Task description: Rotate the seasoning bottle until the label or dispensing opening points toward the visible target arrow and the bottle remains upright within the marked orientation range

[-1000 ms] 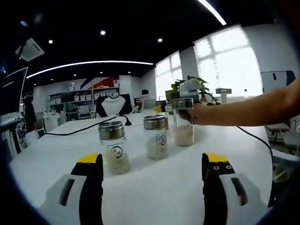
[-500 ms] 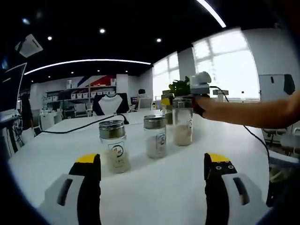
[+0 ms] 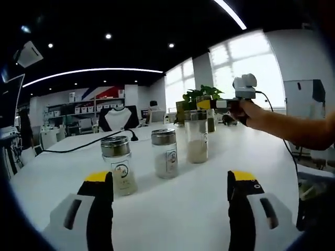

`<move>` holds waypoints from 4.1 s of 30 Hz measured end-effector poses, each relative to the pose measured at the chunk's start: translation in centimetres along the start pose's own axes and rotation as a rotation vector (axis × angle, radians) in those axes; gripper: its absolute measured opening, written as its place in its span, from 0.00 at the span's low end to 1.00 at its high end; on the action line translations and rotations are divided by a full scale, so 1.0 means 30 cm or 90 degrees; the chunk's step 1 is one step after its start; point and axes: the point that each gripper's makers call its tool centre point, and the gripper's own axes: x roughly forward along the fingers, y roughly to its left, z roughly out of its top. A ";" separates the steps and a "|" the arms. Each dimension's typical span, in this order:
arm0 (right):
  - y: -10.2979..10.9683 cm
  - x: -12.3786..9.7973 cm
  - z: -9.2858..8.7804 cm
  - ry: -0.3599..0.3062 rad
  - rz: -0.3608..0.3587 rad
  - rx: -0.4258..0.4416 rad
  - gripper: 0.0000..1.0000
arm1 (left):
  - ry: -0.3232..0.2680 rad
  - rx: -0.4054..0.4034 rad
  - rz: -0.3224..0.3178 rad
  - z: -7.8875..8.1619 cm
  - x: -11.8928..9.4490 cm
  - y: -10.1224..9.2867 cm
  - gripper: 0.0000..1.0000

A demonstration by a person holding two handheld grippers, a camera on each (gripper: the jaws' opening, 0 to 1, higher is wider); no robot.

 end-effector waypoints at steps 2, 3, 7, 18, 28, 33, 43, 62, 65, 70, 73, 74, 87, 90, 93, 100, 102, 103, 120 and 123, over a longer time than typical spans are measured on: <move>0.020 -0.034 0.013 -0.013 0.010 0.023 0.38 | 0.001 0.000 -0.003 0.000 0.005 -0.011 0.95; 0.025 -0.047 0.014 -0.014 0.011 0.023 0.38 | -0.001 0.003 -0.005 0.002 0.006 -0.018 0.95; 0.072 -0.107 0.022 -0.018 0.013 -0.026 0.37 | -0.004 0.020 -0.009 0.006 0.010 -0.027 0.95; 0.205 -0.193 0.064 -0.084 0.113 0.118 0.37 | -0.014 0.001 -0.045 0.018 0.025 -0.067 0.91; 0.426 -0.265 0.071 -0.092 0.271 0.122 0.37 | -0.099 -0.033 -0.256 0.108 0.038 -0.309 0.80; 0.507 -0.271 0.019 -0.076 0.319 0.122 0.37 | -0.078 -0.015 -0.255 0.090 0.064 -0.321 0.77; 0.630 -0.342 -0.002 -0.091 0.415 0.099 0.37 | -0.062 0.014 -0.296 0.067 0.053 -0.366 0.68; 0.743 -0.398 -0.009 -0.092 0.532 0.098 0.38 | -0.065 0.027 -0.304 0.084 0.025 -0.394 0.42; 0.753 -0.365 -0.021 -0.083 0.485 0.076 0.38 | -0.045 0.027 -0.234 0.069 0.029 -0.337 0.42; 0.779 -0.321 -0.035 -0.074 0.436 0.029 0.38 | -0.036 0.071 -0.144 0.058 0.027 -0.282 0.42; 0.790 -0.290 -0.057 -0.039 0.398 -0.004 0.38 | -0.018 0.070 -0.116 0.043 0.037 -0.257 0.42; 0.794 -0.283 -0.059 -0.034 0.389 -0.004 0.38 | -0.014 0.064 -0.111 0.041 0.038 -0.251 0.42; 0.808 -0.229 -0.056 0.011 0.348 0.069 0.37 | -0.050 0.001 -0.103 0.062 0.023 -0.205 0.42; 0.791 -0.243 -0.027 0.002 0.389 0.103 0.37 | -0.100 -0.026 -0.143 0.102 0.013 -0.224 0.42; 0.803 -0.270 -0.018 0.004 0.419 0.076 0.37 | -0.102 -0.035 -0.172 0.102 0.014 -0.242 0.43; 0.830 -0.355 0.035 -0.030 0.544 0.114 0.37 | -0.112 -0.091 -0.270 0.117 -0.012 -0.309 0.47; 0.822 -0.374 0.047 -0.037 0.567 0.130 0.37 | -0.120 -0.088 -0.294 0.125 -0.026 -0.329 0.47; 0.819 -0.378 0.047 -0.036 0.568 0.133 0.37 | -0.122 -0.085 -0.298 0.126 -0.028 -0.334 0.47; 0.823 -0.344 -0.015 -0.038 0.490 0.090 0.36 | -0.024 -0.021 -0.173 0.043 0.014 -0.279 0.44; 0.838 -0.318 -0.013 -0.049 0.450 0.092 0.36 | -0.026 -0.021 -0.136 0.045 0.015 -0.253 0.44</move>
